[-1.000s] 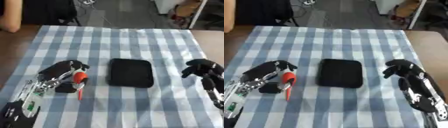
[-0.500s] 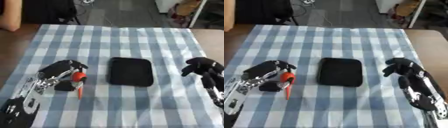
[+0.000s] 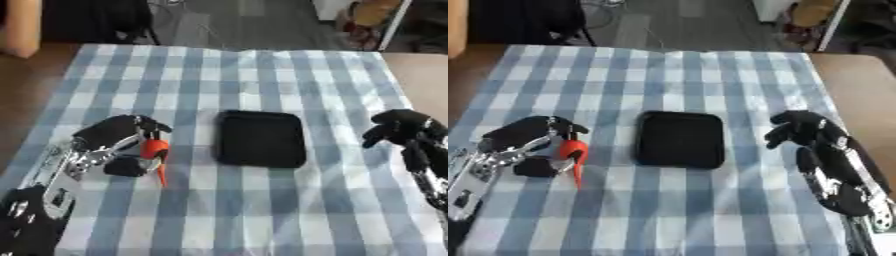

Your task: Pick up objects on the table and place them in the box.

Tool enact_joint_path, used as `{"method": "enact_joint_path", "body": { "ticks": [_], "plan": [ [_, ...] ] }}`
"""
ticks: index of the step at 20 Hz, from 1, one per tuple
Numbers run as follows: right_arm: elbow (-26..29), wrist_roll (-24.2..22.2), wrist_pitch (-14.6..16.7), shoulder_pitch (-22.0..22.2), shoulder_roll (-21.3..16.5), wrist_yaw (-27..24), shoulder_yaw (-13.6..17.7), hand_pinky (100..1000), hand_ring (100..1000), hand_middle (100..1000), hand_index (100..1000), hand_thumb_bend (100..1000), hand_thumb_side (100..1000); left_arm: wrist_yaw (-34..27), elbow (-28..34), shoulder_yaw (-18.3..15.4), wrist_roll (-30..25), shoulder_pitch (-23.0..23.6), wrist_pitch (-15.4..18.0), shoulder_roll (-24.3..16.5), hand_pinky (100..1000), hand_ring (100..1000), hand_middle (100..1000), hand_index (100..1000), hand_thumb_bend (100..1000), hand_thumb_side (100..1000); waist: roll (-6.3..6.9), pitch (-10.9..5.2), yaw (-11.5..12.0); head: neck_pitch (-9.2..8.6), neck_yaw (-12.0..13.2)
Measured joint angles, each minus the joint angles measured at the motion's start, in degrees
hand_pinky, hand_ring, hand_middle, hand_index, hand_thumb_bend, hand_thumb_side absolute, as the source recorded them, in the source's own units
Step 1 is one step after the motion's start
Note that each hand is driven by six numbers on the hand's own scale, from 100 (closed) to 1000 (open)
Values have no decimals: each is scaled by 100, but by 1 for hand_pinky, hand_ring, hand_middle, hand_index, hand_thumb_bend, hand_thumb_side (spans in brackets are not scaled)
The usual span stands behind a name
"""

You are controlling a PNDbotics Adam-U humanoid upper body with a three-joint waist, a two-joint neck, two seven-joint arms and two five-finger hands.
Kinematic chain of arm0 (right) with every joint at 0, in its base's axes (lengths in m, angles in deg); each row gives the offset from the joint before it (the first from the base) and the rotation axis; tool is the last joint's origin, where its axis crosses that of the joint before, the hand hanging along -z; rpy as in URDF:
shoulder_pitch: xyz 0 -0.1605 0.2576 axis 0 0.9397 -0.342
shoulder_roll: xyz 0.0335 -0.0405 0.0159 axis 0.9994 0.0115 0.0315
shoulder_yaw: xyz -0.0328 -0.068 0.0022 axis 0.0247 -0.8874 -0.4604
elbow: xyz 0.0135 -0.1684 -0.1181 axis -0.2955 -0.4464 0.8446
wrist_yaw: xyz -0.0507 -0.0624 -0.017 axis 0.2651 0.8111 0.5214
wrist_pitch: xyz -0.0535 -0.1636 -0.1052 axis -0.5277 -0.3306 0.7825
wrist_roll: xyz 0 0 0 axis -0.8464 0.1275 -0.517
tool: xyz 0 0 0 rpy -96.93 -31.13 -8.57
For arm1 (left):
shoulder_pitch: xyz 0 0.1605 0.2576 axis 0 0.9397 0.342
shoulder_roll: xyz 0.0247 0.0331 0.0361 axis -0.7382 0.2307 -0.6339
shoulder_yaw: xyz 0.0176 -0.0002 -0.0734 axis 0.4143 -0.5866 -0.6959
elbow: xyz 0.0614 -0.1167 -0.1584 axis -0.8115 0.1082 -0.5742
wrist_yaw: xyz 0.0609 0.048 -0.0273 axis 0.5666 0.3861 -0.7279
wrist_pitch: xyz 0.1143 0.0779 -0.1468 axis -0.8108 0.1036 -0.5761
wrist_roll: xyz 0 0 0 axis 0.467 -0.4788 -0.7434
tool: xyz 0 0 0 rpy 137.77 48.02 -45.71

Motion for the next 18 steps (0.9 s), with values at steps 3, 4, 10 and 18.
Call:
{"method": "enact_joint_path", "body": {
  "ticks": [3,4,10,18],
  "plan": [
    [0,0,0,0,0,0,0,607,679,770,891,100,434,86,-6,49,-63,7,113,-54,701,630,683,942,363,663,0,0,-1,6,4],
    [0,0,0,0,0,0,-1,607,678,770,891,100,437,127,-6,76,-80,7,161,-86,703,638,689,949,371,650,1,0,-2,8,4],
    [0,0,0,0,0,0,-2,607,678,770,891,100,434,433,-67,231,-97,9,435,-251,701,667,700,973,390,574,7,-2,-17,55,29],
    [0,1,1,0,0,3,-3,607,679,770,891,100,433,770,-81,363,259,8,602,-473,468,524,564,847,236,221,13,-24,-20,105,53]
  ]
}}
